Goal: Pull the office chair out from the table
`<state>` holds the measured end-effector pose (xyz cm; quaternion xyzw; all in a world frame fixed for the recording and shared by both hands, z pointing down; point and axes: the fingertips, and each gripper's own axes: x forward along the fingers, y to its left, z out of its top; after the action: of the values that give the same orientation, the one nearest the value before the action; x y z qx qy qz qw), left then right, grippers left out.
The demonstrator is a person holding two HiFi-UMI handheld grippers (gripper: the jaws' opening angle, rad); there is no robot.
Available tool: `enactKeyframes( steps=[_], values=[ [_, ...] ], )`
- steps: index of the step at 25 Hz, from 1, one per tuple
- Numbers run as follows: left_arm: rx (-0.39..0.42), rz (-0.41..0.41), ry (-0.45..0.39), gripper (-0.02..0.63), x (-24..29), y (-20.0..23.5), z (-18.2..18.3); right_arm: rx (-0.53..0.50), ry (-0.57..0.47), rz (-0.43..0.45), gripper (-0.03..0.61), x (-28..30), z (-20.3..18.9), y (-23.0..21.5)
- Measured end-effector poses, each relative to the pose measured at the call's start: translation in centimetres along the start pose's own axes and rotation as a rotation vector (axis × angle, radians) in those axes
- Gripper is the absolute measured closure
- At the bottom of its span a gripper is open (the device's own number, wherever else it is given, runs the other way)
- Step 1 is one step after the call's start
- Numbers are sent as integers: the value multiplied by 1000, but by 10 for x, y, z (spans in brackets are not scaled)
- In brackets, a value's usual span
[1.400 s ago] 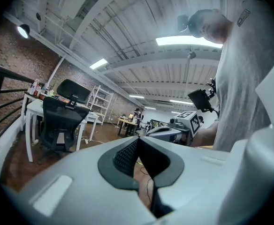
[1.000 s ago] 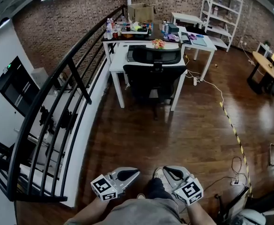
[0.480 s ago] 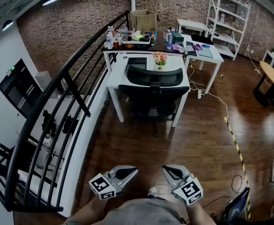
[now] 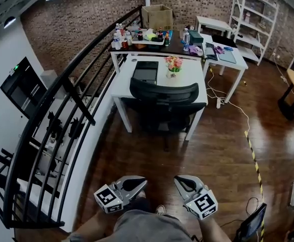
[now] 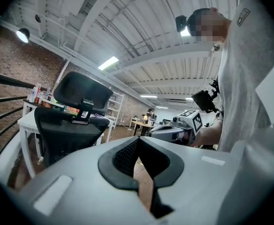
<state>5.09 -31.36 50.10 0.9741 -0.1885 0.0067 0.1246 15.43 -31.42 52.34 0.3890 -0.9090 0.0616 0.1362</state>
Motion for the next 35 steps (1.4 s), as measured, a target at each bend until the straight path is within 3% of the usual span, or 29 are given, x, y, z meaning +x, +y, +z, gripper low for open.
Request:
enactKeyframes(
  steps=[8, 20, 27, 30, 35],
  values=[
    [1, 13, -8, 614, 28, 97, 20, 16, 10, -55, 574, 53, 6, -70],
    [161, 14, -56, 614, 57, 261, 115, -61, 2, -261, 574, 108, 67, -204],
    [313, 109, -80, 614, 58, 315, 178, -200, 34, -341, 572, 85, 103, -278],
    [378, 116, -52, 574, 67, 325, 197, -273, 56, -338, 560, 76, 119, -305],
    [535, 109, 66, 492, 82, 334, 204, -352, 75, -265, 450, 82, 137, -325]
  ],
)
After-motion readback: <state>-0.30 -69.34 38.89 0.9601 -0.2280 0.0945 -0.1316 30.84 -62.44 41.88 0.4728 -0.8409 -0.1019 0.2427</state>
